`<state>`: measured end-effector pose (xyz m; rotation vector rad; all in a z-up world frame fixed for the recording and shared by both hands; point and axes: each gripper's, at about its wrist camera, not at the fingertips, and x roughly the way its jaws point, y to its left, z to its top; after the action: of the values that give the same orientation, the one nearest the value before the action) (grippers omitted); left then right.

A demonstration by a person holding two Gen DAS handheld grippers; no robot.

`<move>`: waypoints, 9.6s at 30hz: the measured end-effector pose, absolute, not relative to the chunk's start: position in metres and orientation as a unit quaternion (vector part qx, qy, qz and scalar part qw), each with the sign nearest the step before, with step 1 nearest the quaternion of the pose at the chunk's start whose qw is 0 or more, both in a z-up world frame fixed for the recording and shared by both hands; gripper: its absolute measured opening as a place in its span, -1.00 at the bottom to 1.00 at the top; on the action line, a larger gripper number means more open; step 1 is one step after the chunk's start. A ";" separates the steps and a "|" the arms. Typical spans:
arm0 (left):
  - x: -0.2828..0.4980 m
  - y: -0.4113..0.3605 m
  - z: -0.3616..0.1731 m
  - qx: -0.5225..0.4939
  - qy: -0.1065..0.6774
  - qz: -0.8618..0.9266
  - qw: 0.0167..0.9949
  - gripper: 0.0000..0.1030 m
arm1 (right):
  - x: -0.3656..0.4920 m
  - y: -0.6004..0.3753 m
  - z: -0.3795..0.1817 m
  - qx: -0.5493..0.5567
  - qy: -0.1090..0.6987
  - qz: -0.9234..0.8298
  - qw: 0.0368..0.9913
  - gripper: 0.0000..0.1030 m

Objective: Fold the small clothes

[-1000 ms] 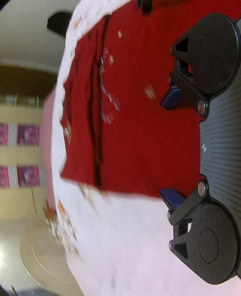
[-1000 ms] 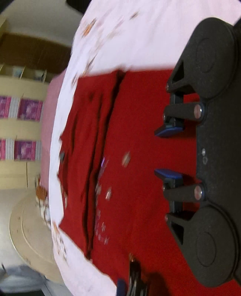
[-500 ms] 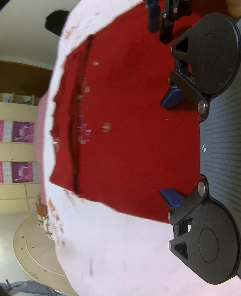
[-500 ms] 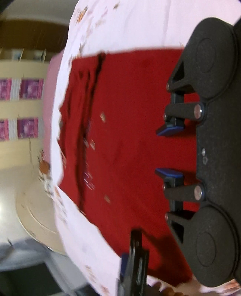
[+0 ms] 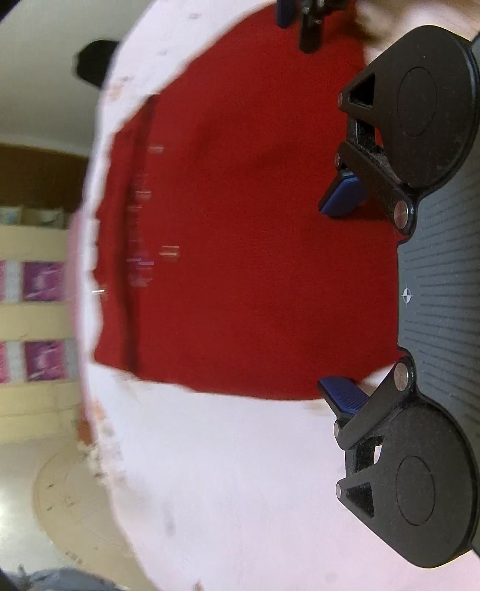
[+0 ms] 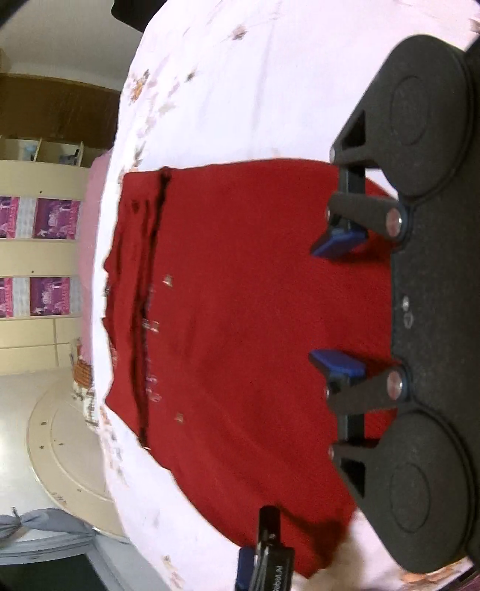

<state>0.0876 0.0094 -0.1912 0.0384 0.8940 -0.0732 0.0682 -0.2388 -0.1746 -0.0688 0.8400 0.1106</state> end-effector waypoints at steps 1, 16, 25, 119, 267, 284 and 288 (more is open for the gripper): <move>0.081 0.014 -0.192 0.011 0.419 -0.041 0.907 0.80 | 0.065 -0.238 -0.180 -0.039 0.409 0.044 0.911 0.12; 0.058 0.066 -0.191 -0.133 0.430 -0.118 0.885 -0.08 | 0.029 -0.264 -0.177 0.073 0.428 -0.064 0.899 0.07; 0.077 0.065 -0.174 -0.161 0.403 -0.165 0.886 -0.79 | 0.050 -0.276 -0.165 0.192 0.407 0.001 0.893 -0.91; 0.350 0.033 -0.178 -0.006 0.328 -0.003 0.945 0.93 | 0.320 -0.313 -0.154 0.054 0.324 -0.025 0.944 0.03; 0.279 0.014 -0.165 -0.078 0.382 -0.018 0.921 0.99 | 0.281 -0.230 -0.144 0.002 0.315 0.055 0.947 -0.11; 0.281 0.050 -0.196 -0.175 0.418 -0.012 0.891 0.99 | 0.258 -0.266 -0.167 0.013 0.348 0.018 0.937 -0.12; 0.289 0.060 -0.209 -0.265 0.431 -0.020 0.862 0.99 | 0.262 -0.252 -0.157 0.022 0.333 0.037 0.942 -0.11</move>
<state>0.2888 0.0596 -0.2093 -0.5567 0.9030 -0.0426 0.2622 -0.2517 -0.1571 0.0453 0.6788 0.0759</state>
